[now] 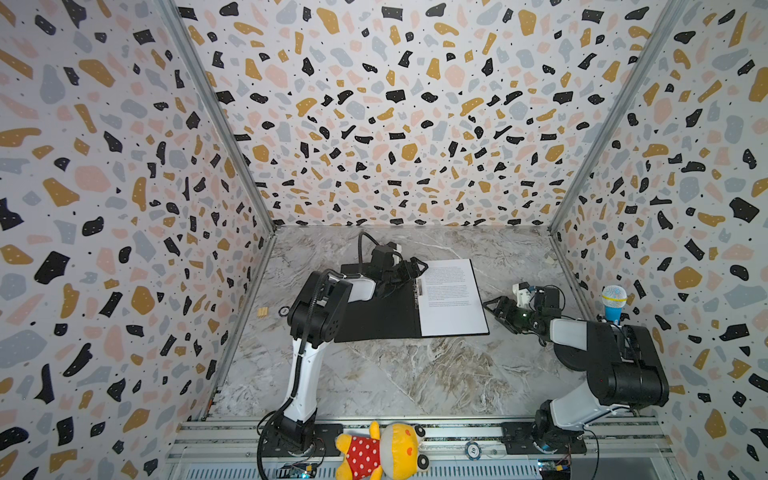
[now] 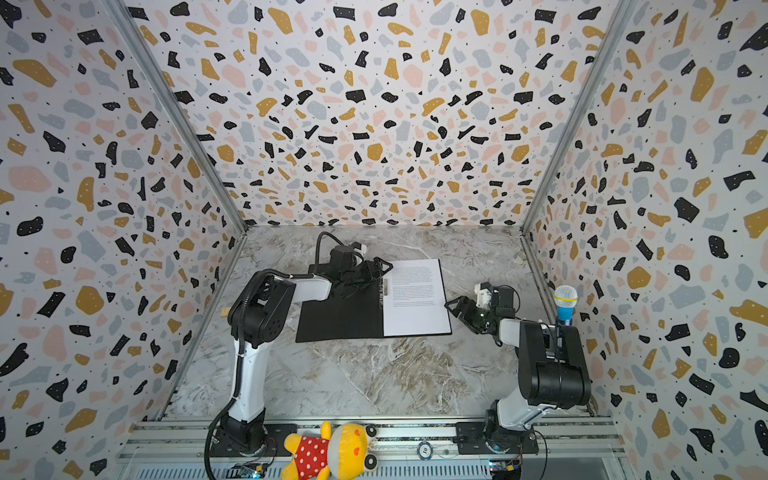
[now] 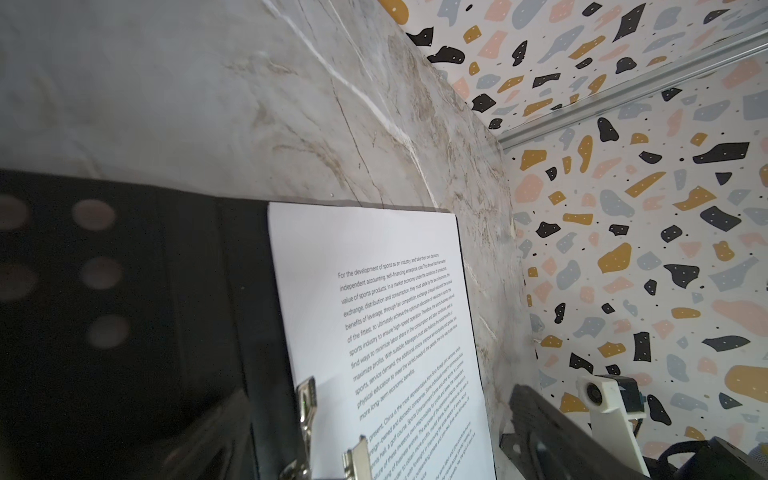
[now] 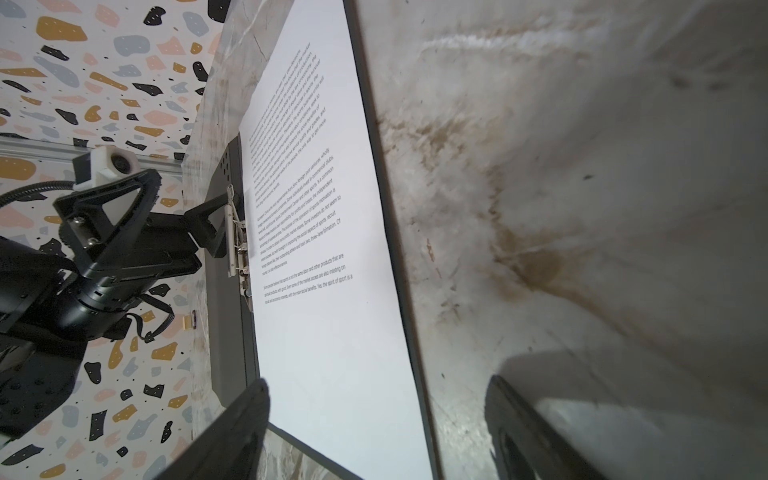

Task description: Put the files into the folder

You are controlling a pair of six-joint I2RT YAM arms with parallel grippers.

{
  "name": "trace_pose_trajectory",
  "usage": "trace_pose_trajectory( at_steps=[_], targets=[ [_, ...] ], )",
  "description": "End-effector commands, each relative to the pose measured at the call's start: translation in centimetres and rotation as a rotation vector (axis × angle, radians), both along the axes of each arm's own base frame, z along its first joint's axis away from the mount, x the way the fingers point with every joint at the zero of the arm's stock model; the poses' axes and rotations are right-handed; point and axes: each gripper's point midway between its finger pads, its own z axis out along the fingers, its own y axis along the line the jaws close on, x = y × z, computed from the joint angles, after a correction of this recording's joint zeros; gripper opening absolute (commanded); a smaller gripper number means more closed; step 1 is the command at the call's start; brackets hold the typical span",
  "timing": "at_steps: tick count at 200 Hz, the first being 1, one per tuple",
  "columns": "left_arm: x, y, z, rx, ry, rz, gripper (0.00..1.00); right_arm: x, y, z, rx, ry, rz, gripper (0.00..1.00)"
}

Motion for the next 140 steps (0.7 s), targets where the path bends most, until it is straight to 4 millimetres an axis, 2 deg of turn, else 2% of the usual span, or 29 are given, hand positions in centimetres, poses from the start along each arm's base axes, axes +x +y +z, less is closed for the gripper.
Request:
trace_pose_trajectory(
  at_steps=[1, 110, 140],
  targets=[
    [0.1, -0.9, 0.6, -0.049, -0.018, -0.034, 1.00, -0.7, -0.1, -0.9, -0.001, 0.038, 0.000, 0.82],
    [-1.4, -2.0, 4.0, -0.228, -0.047, -0.063, 1.00, -1.0, 0.0, -1.1, 0.006, 0.044, 0.001, 0.82],
    [-1.8, -1.8, 5.6, -0.249, -0.073, -0.062, 1.00, -1.2, 0.0, -1.2, 0.008, 0.048, 0.002, 0.82]
  ],
)
